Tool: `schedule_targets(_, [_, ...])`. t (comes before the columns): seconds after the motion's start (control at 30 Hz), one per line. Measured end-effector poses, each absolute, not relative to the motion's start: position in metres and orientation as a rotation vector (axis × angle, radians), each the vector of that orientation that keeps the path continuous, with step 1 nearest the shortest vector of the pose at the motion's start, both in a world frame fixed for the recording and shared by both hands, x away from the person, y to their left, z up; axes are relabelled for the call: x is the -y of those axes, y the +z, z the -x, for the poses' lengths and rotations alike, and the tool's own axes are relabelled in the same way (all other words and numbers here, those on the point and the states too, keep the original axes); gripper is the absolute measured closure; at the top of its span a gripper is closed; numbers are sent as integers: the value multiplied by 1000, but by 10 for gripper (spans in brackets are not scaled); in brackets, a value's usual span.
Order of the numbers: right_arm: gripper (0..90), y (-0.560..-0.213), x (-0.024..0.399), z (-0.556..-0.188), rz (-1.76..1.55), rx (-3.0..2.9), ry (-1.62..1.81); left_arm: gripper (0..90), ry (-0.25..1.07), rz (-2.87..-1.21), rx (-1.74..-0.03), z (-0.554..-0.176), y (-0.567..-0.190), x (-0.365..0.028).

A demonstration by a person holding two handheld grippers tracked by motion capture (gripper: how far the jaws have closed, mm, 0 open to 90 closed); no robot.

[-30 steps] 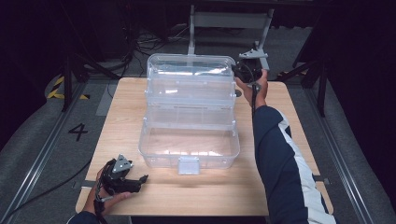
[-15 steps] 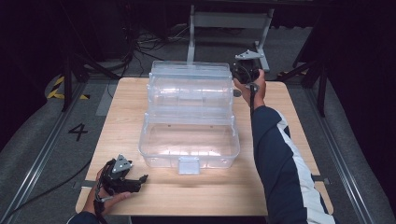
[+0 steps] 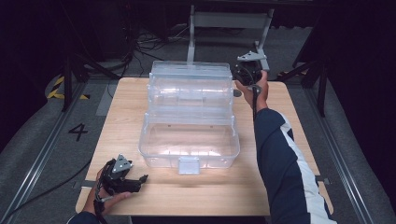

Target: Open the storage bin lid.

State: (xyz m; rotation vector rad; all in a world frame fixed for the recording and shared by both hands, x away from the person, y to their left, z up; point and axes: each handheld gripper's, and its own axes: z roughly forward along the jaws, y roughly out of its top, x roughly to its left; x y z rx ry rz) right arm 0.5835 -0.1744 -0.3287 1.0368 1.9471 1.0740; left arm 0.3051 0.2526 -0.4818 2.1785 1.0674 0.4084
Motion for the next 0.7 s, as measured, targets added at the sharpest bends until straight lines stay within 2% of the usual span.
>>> schedule_targets(0.7, [719, -325, 186, -547, -960, -1992, 1042, 161, 412, -2193, -1057, -306, -481, -253])
